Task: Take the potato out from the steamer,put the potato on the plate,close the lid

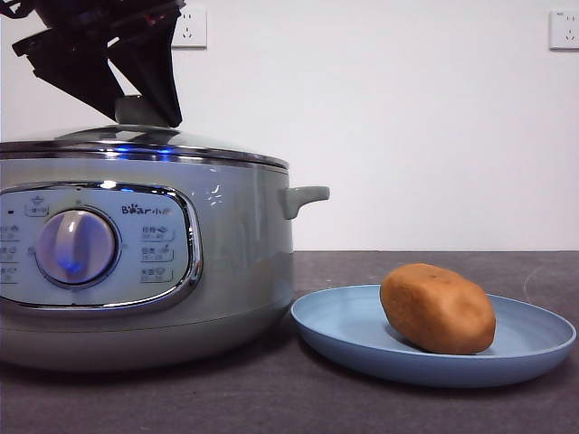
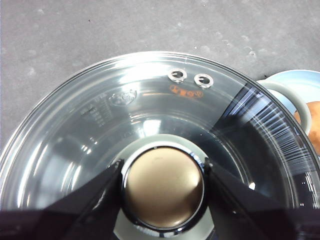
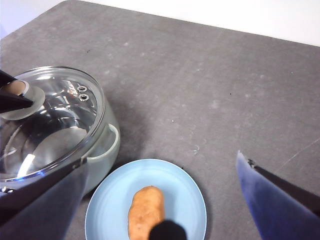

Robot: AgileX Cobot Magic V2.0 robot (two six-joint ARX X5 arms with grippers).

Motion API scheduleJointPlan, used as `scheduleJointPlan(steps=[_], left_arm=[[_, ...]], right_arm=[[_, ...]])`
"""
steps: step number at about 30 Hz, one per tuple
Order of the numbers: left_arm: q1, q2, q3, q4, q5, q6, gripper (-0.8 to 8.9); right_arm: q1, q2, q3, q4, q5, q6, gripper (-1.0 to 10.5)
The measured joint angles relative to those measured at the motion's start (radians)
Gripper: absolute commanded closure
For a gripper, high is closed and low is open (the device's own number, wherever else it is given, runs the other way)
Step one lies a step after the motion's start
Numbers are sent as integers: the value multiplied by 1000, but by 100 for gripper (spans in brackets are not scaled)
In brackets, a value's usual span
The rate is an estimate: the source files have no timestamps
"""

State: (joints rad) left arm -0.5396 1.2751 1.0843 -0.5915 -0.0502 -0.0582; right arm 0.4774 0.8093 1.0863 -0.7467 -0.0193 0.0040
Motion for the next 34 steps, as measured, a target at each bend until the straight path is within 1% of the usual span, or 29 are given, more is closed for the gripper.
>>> scheduleJointPlan(steps=[9, 13, 19, 23, 25, 26, 28, 29, 30, 31, 34], left_arm=[[0, -3, -7, 28, -6, -2, 454], [0, -21, 57, 18, -38, -2, 454], [0, -120, 192, 15, -49, -2, 463], [0, -233, 220, 0, -48, -2, 472], [0, -300, 220, -39, -48, -2, 488], [0, -336, 219, -59, -49, -2, 541], [0, -397, 220, -94, -48, -2, 693], [0, -433, 219, -121, -48, -2, 810], [0, -456, 220, -142, -49, -2, 828], [0, -483, 219, -167, -49, -2, 822], [0, -545, 220, -219, -50, -2, 821]], right_arm=[[0, 0, 0, 0, 0, 0, 452], [0, 0, 0, 0, 0, 0, 452], [0, 0, 0, 0, 0, 0, 452], [0, 0, 2, -2, -6, 0, 458], [0, 1, 16, -5, -6, 0, 528], [0, 2, 26, -5, -6, 0, 590], [0, 2, 49, -5, -7, 0, 718], [0, 2, 65, -3, -11, 0, 815], [0, 1, 77, -3, -21, 0, 884], [0, 1, 89, -1, -39, 0, 959], [0, -1, 107, 0, -101, 0, 958]])
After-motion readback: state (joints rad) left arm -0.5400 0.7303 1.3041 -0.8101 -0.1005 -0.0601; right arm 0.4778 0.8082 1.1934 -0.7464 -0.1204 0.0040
